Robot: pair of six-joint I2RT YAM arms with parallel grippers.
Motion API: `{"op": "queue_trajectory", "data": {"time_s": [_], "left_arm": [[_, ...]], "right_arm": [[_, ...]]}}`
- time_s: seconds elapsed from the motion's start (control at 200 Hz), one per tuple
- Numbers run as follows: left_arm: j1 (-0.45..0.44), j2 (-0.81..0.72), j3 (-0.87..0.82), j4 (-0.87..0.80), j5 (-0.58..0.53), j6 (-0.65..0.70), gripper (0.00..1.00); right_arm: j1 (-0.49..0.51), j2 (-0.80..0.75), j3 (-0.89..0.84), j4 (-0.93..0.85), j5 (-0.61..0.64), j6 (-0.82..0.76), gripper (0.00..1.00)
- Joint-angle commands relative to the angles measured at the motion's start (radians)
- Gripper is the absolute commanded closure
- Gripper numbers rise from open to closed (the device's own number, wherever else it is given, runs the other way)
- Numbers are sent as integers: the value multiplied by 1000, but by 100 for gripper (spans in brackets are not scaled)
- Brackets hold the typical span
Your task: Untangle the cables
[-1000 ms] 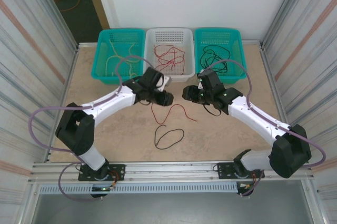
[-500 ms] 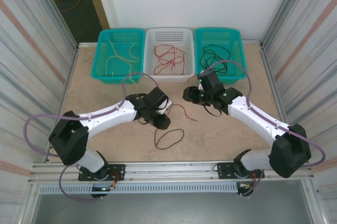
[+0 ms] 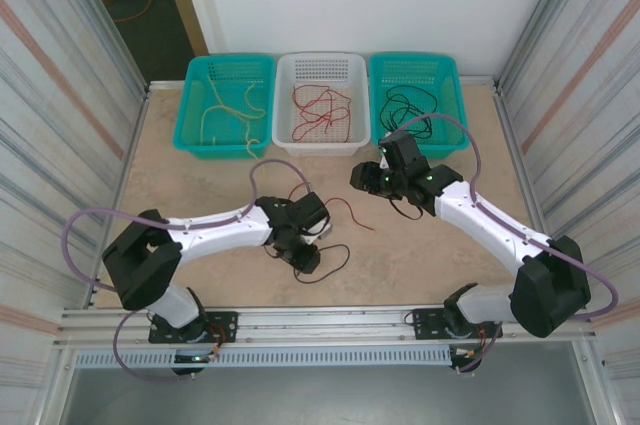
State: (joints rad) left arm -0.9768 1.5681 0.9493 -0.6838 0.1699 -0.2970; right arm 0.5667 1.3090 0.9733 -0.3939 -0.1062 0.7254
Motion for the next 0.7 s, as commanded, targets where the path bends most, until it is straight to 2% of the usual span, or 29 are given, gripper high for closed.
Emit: {"op": "queue_trajectory", "data": {"time_s": [0.0,0.316,0.431,0.496,0.697], "left_arm": [[-4,33,-18,-12,-23,-17,67],[-4,77,-35,38,-50,-36,76],[2,78,-17,32,-75,-29,92],[2,50,4,25,-100,-24,100],[4,-145,146,-39,-189,12,100]], "right_arm": [[-8,-5,18,-16,-6,-6,49],[-12,-34,18,-24,-9,-13,49],[-19,-45,18,-29,-8,-14,49],[-22,-59,19,-32,-7,-24,49],[-31,-161,30,-25,7,-91,42]]}}
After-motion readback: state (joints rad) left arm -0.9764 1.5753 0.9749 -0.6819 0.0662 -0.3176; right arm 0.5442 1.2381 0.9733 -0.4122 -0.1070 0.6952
